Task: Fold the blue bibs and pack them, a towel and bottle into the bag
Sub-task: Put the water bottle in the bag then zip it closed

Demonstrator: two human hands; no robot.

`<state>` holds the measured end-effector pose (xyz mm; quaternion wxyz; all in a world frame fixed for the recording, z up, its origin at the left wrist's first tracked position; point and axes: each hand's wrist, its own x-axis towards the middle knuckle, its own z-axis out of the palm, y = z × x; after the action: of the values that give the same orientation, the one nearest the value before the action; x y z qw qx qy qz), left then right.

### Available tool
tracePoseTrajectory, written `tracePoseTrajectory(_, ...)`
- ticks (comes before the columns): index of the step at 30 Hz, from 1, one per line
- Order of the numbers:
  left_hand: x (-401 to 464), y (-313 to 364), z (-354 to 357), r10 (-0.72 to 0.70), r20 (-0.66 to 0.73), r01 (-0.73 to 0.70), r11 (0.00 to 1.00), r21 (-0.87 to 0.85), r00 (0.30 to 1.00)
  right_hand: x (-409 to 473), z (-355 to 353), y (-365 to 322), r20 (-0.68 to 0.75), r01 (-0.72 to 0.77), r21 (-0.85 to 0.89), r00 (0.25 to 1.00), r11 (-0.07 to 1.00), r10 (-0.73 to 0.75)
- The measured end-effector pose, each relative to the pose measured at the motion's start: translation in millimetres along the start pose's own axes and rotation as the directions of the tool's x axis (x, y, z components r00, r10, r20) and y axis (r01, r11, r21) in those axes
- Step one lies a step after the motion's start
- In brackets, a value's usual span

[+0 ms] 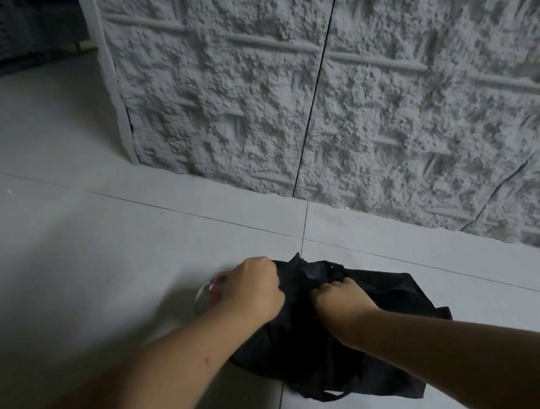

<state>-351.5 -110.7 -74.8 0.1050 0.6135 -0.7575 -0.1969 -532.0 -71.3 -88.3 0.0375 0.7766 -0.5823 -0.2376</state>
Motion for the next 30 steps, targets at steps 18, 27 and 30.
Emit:
tracePoseTrajectory(18, 23, -14, -25, -0.045, -0.087, 0.045, 0.999, -0.008, 0.995, -43, 5, 50, -0.017, -0.152, 0.502, 0.982, 0.851, 0.186)
tracePoseTrajectory(27, 25, -15, -27, -0.024, -0.093, 0.033, 0.995, 0.098, 0.995, -45, 4, 40, 0.004, -0.12, 0.607, 0.989, 0.786, 0.148)
tracePoseTrajectory(30, 24, -20, -35, -0.06, -0.115, 0.071, 0.993, 0.094, 0.992, -40, -3, 34, -0.022, -0.102, 0.624, 0.989, 0.775, 0.147)
